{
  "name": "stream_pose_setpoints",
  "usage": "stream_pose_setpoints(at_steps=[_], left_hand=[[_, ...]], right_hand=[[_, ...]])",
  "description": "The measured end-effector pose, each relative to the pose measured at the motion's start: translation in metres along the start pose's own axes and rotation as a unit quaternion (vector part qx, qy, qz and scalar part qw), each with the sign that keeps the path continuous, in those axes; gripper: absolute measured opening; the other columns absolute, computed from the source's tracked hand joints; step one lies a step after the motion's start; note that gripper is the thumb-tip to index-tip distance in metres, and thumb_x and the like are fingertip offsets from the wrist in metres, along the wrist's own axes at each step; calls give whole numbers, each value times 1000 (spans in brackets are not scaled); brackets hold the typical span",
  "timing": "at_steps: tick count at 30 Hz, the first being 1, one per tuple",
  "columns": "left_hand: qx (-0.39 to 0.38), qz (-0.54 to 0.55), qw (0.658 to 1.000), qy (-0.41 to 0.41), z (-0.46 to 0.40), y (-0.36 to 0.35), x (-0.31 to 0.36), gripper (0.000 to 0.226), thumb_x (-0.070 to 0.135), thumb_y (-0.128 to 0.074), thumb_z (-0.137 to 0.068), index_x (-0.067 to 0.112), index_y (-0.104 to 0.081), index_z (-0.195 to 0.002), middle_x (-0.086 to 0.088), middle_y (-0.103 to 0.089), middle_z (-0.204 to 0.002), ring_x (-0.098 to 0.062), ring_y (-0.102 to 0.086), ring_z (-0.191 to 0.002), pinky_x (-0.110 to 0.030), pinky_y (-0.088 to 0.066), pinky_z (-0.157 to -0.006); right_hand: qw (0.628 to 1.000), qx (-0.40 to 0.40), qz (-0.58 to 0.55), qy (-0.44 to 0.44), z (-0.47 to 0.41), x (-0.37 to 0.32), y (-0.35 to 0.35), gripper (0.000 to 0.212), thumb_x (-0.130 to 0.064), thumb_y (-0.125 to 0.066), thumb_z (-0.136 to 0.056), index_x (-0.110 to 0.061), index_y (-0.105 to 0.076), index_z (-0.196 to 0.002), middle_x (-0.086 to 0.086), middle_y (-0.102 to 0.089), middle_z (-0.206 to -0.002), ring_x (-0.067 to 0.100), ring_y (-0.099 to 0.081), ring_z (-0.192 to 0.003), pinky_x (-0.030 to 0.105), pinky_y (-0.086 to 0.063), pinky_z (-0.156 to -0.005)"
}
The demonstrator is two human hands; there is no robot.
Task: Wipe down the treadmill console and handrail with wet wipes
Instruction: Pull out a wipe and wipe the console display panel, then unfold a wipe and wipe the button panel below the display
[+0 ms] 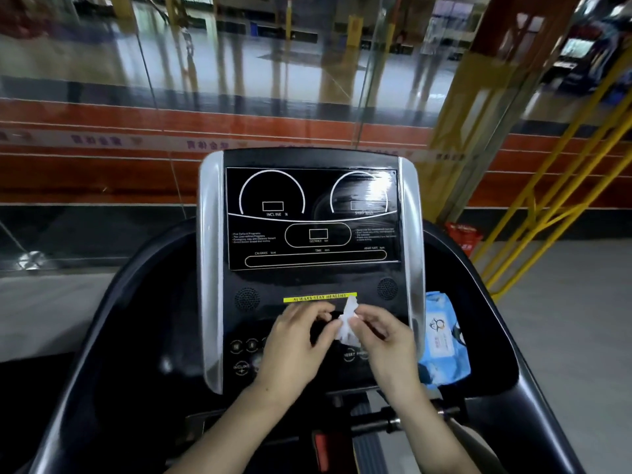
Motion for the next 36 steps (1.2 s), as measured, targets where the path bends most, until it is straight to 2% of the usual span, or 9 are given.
stream_pose_setpoints(at_steps=[4,8,10,15,19,22,26,33,36], left_hand=[[43,84,993,77,23,-9,-7,21,28,-77,-91,30,-74,-112,18,-72,-96,-2,-67,-102,-26,-52,-92],[21,118,986,113,34,-28,1,25,33,-78,-90,36,-73,-114,18,-75,-99,-5,-69,-104,-22,-51,-92],[23,120,985,123,40,-38,8,24,28,-76,-93,37,-73,-114,16,-75,-99,-6,-70,-103,-24,-52,-91],[77,162,967,181,54,-55,11,18,12,-70,-98,27,-76,-106,16,-78,-100,-5,-72,-100,-25,-54,-93],[134,177,948,227,73,-65,6,17,11,-68,-99,25,-78,-102,12,-79,-98,-8,-72,-99,-30,-54,-94],[172,170,934,263,89,-62,-5,15,12,-68,-99,23,-78,-99,10,-79,-98,-9,-73,-99,-36,-55,-96],[204,149,916,310,102,-55,-17,11,18,-69,-99,26,-77,-98,13,-78,-98,-6,-71,-101,-41,-55,-101],[202,189,918,286,93,-63,12,11,20,-67,-100,22,-74,-93,8,-76,-94,-7,-71,-97,-33,-53,-95],[185,233,905,304,95,-70,10,8,19,-69,-98,23,-71,-106,5,-77,-98,-10,-72,-98,-38,-56,-99]], right_hand=[[1000,-28,-15,-2,8,6,4,27,0,-75,-91,-26,-79,-99,-4,-79,-96,10,-73,-94,26,-57,-83],[998,-57,-20,-4,11,14,14,27,0,-75,-91,-25,-78,-100,-5,-79,-97,10,-73,-98,28,-58,-89],[997,-74,-16,0,11,17,22,26,-1,-76,-91,-24,-78,-103,-4,-78,-98,11,-73,-100,32,-58,-92],[995,-97,-9,-5,6,29,51,30,-3,-76,-91,-28,-78,-106,-5,-77,-94,11,-72,-99,27,-54,-95],[994,-101,-26,-32,4,47,75,22,-9,-73,-95,-27,-78,-106,-4,-75,-93,9,-71,-98,21,-53,-90],[994,-100,-31,-40,-1,56,89,17,-11,-69,-99,-26,-77,-103,-11,-77,-101,5,-70,-102,16,-52,-89],[992,-111,-19,-52,-5,66,100,13,-18,-62,-103,-26,-72,-102,-12,-74,-98,4,-67,-98,25,-51,-93],[988,-129,-68,-56,-14,56,101,17,-19,-55,-106,-24,-68,-95,-5,-66,-90,12,-61,-90,40,-53,-95],[984,-142,-86,-62,-14,52,100,16,-20,-57,-106,-23,-68,-95,-1,-66,-92,15,-60,-89,43,-51,-92]])
Point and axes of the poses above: each hand's wrist, its own z-axis away from the middle knuckle, its own y-axis out of the back of the hand, x = y × z, the point moved 10 cm from there along -z, towards the middle knuckle
